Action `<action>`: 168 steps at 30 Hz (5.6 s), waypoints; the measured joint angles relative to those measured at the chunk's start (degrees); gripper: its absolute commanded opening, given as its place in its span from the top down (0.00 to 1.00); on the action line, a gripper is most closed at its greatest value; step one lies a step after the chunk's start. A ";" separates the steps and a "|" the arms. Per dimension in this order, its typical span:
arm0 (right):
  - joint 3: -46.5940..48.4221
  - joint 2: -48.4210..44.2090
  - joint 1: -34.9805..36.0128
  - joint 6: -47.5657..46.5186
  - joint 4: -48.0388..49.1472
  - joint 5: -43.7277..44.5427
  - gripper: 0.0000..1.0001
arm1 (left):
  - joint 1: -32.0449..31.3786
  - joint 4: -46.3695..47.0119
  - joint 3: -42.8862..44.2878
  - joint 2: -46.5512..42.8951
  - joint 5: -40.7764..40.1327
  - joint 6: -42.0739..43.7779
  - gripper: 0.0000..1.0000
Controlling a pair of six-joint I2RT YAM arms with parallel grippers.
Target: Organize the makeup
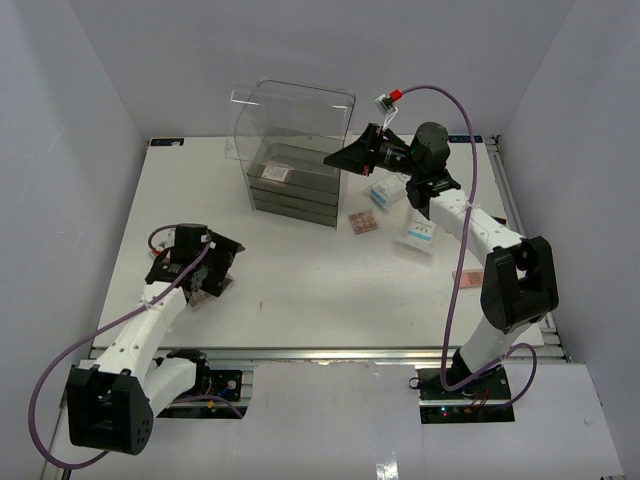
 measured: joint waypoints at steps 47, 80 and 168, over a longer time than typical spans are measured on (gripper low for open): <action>-1.22 -0.44 -0.22 0.25 0.31 -0.01 0.88 | 17.29 -11.78 8.88 29.51 0.38 -20.11 0.15; -2.72 -1.40 -0.42 -0.03 1.08 0.11 0.88 | 5.70 9.17 3.94 11.10 17.10 -3.95 1.00; -3.65 -2.70 -0.68 3.01 2.50 -0.01 0.88 | -12.12 54.49 21.42 39.05 12.36 -23.62 0.13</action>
